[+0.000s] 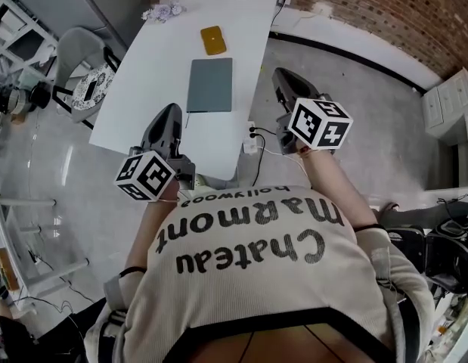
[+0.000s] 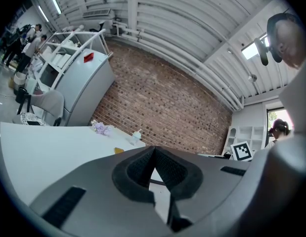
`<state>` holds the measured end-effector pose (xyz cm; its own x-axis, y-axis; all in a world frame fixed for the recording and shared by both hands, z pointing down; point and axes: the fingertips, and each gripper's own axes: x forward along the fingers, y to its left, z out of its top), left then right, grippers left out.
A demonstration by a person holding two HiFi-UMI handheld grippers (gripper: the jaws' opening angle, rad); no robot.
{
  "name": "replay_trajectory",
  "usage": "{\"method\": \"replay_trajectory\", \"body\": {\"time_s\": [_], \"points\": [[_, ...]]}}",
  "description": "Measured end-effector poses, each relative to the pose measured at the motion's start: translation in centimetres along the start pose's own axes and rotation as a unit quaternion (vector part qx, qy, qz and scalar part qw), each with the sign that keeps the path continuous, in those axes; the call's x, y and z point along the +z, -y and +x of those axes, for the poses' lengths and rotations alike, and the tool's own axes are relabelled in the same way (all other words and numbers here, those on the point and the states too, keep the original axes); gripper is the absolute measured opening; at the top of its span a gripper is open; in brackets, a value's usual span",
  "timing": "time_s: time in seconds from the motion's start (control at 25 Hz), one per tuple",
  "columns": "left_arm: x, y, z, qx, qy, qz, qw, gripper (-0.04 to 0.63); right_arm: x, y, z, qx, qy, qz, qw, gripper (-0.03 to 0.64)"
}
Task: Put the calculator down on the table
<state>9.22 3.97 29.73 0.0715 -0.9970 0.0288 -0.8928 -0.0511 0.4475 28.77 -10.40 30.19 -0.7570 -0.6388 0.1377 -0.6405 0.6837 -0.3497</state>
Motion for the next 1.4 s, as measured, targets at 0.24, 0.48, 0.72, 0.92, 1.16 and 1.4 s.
{"method": "replay_trajectory", "body": {"time_s": [0.24,0.48,0.72,0.92,1.16,1.4], "points": [[0.0,-0.1,-0.3,0.001,0.000,0.000,1.0000,0.002,-0.5,0.4,-0.3,-0.009,-0.003,0.005,1.000,0.003],[0.0,-0.4,-0.7,0.007,0.002,-0.003,1.0000,0.002,-1.0,0.6,-0.5,-0.015,-0.011,0.003,1.000,0.003],[-0.2,-0.5,-1.5,0.009,0.002,-0.002,1.0000,0.002,-1.4,0.2,-0.7,-0.015,-0.013,0.003,1.000,0.003],[-0.2,-0.8,-1.6,0.011,0.004,-0.003,0.9999,0.002,-1.6,0.1,-0.6,-0.016,-0.014,0.001,1.000,0.003],[-0.2,-0.7,-2.1,0.011,0.006,-0.001,0.9999,0.002,-1.6,-0.2,-1.0,-0.016,-0.012,-0.001,1.000,0.003],[-0.1,-0.8,-2.0,0.009,0.005,-0.001,0.9999,0.002,-1.8,-0.2,-0.9,-0.018,-0.011,0.000,1.000,0.003]]}}
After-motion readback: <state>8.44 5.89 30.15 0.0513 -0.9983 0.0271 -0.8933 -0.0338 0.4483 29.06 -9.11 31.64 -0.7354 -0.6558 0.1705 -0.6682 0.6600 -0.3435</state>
